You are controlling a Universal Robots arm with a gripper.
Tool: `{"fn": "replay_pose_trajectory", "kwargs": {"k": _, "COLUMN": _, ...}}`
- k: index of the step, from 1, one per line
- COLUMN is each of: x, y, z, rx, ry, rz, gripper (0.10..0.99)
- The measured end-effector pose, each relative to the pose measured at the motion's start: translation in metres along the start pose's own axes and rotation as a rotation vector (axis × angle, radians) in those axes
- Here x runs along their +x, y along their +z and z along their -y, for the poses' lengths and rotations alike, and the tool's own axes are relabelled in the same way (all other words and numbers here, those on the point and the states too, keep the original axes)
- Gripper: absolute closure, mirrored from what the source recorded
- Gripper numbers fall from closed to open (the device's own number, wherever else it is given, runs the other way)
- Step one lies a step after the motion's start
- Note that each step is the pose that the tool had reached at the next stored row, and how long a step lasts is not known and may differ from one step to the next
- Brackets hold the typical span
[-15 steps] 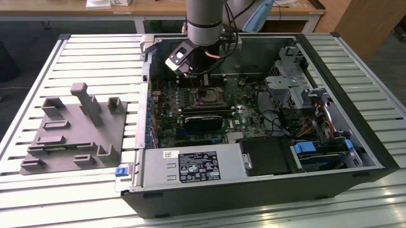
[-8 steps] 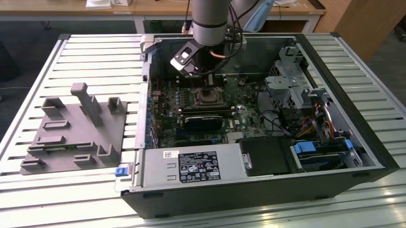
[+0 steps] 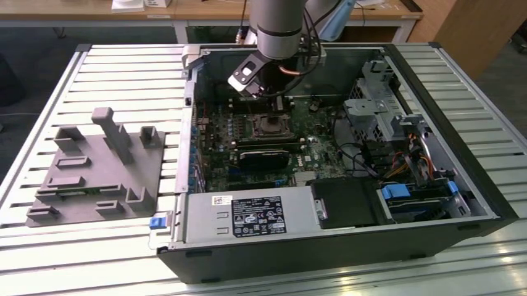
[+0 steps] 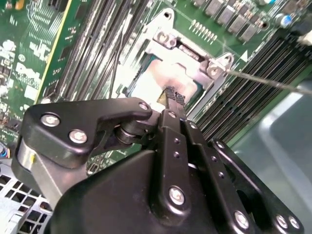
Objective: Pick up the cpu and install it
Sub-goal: 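Close the cpu cover, then install the first cpu locking lever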
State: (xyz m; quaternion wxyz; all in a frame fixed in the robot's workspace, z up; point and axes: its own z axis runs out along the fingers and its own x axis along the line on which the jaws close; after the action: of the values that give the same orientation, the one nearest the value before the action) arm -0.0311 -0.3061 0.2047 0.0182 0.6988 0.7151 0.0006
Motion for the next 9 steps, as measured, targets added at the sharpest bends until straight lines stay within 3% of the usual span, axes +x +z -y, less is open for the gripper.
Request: {"fn": "replay_pose_trajectory", "kwargs": {"k": 9, "x": 0.0000, "y": -0.0007, "z": -0.0013, "rx": 0.000, "ry": 0.000, "rz": 0.0001, "gripper": 0.980}}
